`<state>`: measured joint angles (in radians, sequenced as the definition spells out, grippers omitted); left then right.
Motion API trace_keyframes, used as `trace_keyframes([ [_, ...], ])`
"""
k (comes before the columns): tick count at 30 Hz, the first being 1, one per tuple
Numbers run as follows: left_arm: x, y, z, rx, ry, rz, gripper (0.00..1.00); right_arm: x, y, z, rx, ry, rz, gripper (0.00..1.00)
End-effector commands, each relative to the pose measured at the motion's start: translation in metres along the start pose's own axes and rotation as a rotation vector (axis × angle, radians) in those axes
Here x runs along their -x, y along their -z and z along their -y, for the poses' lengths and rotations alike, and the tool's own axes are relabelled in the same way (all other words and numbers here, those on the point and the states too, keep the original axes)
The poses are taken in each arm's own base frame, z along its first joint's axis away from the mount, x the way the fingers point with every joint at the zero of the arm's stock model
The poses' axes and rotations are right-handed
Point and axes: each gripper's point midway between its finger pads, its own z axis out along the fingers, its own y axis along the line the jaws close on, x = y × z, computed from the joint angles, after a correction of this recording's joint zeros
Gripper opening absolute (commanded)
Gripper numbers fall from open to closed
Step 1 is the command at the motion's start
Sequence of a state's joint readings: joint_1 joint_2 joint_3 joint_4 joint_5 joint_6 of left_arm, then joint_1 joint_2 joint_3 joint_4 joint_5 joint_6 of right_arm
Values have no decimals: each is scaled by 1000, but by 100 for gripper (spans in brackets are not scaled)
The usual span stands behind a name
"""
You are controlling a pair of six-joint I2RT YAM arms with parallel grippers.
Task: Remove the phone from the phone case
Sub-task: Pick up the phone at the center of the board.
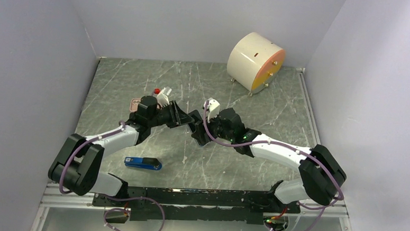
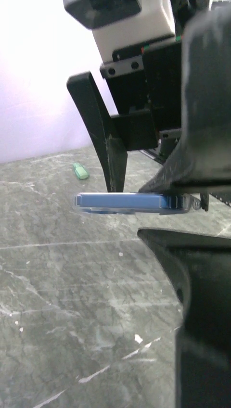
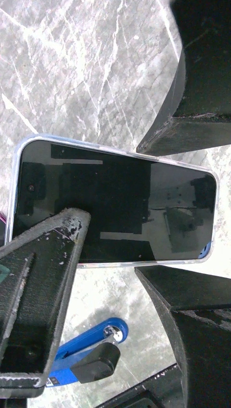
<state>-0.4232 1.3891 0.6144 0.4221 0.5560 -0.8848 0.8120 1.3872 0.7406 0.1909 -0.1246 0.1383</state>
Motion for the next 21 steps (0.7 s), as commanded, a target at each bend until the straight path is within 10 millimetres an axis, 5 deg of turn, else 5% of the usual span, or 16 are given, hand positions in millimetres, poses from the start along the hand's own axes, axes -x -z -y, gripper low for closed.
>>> trace_keyframes([
  [1, 26, 5, 40, -99, -80, 72, 29, 66, 9, -16, 67, 33, 206, 41],
  [8, 42, 14, 54, -119, -83, 145, 3, 89, 28, -9, 32, -24, 320, 65],
  [13, 64, 31, 64, -126, -71, 247, 3, 105, 51, -3, 39, -86, 414, 82],
  [21, 97, 63, 81, -145, -40, 444, 3, 121, 86, -1, 97, -189, 579, 96],
])
